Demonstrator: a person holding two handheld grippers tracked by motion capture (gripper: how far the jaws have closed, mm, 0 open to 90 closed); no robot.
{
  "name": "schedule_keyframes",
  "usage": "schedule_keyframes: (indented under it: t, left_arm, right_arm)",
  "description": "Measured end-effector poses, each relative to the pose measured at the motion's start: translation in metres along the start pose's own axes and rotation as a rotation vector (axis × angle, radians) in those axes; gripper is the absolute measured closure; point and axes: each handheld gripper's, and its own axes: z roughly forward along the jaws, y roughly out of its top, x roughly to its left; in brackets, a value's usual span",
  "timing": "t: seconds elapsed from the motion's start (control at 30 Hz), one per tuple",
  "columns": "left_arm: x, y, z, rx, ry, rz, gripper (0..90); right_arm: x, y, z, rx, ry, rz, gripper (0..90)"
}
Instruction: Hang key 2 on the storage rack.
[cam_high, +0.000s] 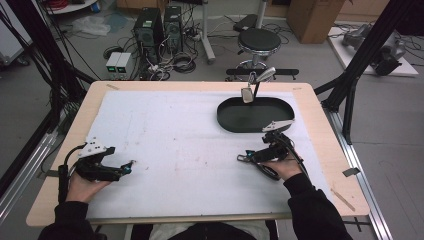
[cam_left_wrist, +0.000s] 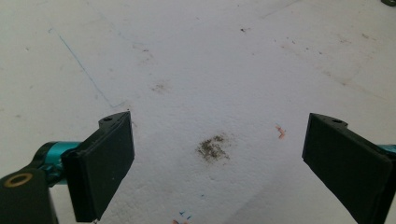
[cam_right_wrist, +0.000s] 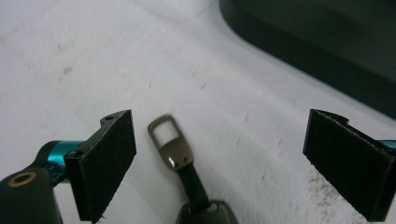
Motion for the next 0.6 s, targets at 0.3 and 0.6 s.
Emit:
schedule_keyframes:
  t: [0.3,0.6]
  left_arm:
    - [0.0,0.0,0.0,0.005,0.001,0.002,9.5]
    - [-0.001,0.0,0.001,0.01,0.003,0.001,9.6]
  right_arm:
    - [0.008,-0.009,0.007,0.082,0.006,-0.079,14.8]
    - [0.01,-0.017,0.011,0.154,0.025,-0.134,24.0]
